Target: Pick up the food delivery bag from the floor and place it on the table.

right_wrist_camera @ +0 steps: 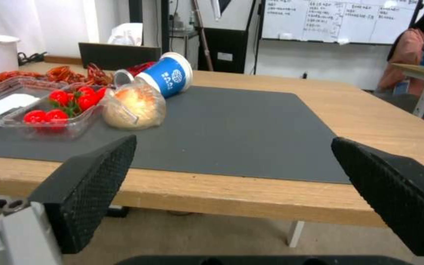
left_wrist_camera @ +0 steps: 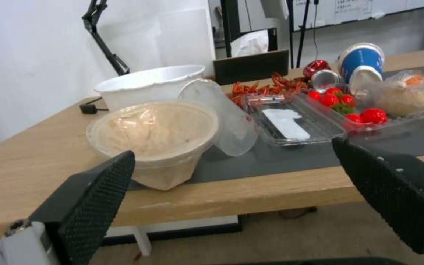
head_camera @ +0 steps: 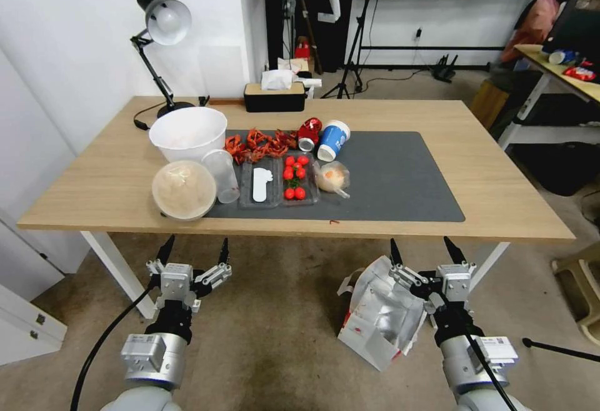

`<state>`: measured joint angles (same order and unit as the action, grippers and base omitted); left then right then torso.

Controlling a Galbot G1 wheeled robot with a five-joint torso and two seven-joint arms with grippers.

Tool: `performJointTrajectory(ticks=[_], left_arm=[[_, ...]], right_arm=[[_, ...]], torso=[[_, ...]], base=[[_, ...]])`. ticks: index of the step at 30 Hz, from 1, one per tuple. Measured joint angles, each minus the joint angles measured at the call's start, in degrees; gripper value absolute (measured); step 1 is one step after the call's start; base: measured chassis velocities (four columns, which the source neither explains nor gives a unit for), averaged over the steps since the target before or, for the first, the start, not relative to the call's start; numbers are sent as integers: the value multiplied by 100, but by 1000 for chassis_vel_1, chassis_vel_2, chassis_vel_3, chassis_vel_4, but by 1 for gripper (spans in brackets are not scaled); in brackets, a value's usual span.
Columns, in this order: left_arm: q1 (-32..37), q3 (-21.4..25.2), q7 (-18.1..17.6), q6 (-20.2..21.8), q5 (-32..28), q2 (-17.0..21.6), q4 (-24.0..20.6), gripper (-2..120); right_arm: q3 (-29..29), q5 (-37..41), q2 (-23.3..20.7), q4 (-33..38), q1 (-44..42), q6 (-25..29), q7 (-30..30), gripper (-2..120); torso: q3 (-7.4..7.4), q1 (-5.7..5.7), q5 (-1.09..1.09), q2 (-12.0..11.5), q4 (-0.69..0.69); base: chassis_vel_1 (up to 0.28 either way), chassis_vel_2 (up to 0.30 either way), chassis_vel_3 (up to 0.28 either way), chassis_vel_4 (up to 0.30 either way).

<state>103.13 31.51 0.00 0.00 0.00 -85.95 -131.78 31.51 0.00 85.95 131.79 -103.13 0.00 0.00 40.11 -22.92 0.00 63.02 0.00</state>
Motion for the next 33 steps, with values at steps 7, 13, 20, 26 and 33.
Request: performJointTrajectory(ticks=[7, 13, 20, 26, 33], left_arm=[[0, 0, 0, 0, 0, 0, 0, 100], [0, 0, 0, 0, 0, 0, 0, 100], [-7, -33, -72, 65, -83, 28, -27, 100], [-117, -430, -866, 862, -986, 397, -433, 100], [-123, -890, -1575, 1231, -1726, 825, -701, 100]], right_arm=[[0, 0, 0, 0, 0, 0, 0, 100], [0, 0, 0, 0, 0, 0, 0, 100], [108, 129, 69, 146, -121, -131, -146, 100], [724, 809, 402, 837, -726, -744, -845, 100], [1217, 1239, 177, 559, -502, -521, -997, 100]], torso=[[0, 0, 0, 0, 0], [0, 0, 0, 0, 0], [0, 0, 4, 0, 5], [0, 0, 3, 1, -2], [0, 0, 3, 0, -1]], base=[[0, 0, 0, 0], [0, 0, 0, 0], [0, 0, 0, 0], [0, 0, 0, 0], [0, 0, 0, 0]])
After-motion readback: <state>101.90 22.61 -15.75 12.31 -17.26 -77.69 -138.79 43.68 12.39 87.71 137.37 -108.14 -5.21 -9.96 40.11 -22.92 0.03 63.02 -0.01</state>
